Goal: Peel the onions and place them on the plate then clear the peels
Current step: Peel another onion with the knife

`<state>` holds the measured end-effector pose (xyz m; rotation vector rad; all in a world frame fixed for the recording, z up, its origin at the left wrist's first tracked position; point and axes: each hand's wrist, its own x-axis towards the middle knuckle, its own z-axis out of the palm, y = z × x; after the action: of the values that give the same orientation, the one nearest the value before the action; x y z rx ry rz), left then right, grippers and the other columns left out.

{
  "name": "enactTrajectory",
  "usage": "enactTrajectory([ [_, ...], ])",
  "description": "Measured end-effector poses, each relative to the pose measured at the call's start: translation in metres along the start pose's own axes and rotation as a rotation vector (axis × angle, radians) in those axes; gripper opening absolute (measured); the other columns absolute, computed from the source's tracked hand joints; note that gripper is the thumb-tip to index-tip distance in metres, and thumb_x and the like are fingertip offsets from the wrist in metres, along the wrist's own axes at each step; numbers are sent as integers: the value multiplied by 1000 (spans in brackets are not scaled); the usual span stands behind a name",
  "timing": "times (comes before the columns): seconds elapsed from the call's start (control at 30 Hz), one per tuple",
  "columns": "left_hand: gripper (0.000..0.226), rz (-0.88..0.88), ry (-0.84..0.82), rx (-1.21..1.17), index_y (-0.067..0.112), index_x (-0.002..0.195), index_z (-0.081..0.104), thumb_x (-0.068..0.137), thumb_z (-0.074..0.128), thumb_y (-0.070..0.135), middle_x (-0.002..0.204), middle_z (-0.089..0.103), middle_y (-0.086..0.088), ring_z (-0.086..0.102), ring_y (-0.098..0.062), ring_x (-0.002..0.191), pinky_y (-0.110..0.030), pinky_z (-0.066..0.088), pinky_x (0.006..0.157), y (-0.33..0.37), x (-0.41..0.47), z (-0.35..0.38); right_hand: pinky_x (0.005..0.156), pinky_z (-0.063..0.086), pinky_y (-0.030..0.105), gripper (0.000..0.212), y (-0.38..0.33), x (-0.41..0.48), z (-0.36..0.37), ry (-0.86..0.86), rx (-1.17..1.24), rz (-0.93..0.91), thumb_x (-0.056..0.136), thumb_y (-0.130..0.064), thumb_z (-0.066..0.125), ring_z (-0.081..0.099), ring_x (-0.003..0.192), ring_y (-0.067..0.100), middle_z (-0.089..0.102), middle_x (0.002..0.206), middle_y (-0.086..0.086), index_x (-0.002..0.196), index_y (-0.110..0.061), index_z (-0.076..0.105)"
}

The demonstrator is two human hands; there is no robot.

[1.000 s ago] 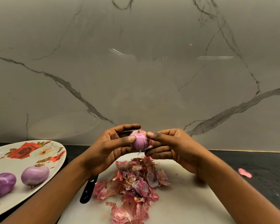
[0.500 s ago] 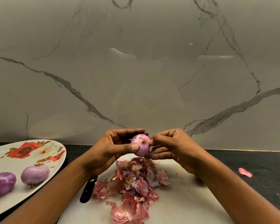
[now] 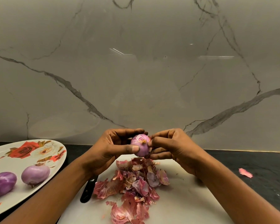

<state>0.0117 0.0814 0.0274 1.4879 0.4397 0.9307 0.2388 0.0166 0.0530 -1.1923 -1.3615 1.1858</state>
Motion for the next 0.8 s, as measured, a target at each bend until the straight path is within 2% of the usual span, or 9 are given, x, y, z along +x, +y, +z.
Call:
enactTrajectory([
  [0.13, 52, -9, -10, 5, 8, 130, 73, 79, 79, -1, 138, 69, -17, 65, -35, 130, -39, 60, 99, 0, 1, 0, 82, 67, 40, 9, 0, 0, 0, -2, -17, -10, 91, -2, 75, 77, 80, 32, 80, 92, 21, 91, -8, 82],
  [0.3, 46, 3, 12, -76, 7, 125, 76, 81, 72, -7, 135, 70, -19, 67, -35, 127, -36, 62, 93, 3, 0, 1, 84, 66, 37, 18, -1, 1, -1, -5, -4, -55, 86, -4, 81, 80, 90, 36, 80, 98, 18, 104, -1, 80],
  [0.8, 49, -61, 6, -98, 5, 133, 71, 84, 68, 0, 138, 67, -21, 67, -44, 124, -47, 59, 100, -2, 6, -3, 70, 65, 28, 9, 3, 4, -1, 116, 5, -53, 92, 4, 73, 78, 75, 28, 79, 94, 22, 95, -2, 80],
])
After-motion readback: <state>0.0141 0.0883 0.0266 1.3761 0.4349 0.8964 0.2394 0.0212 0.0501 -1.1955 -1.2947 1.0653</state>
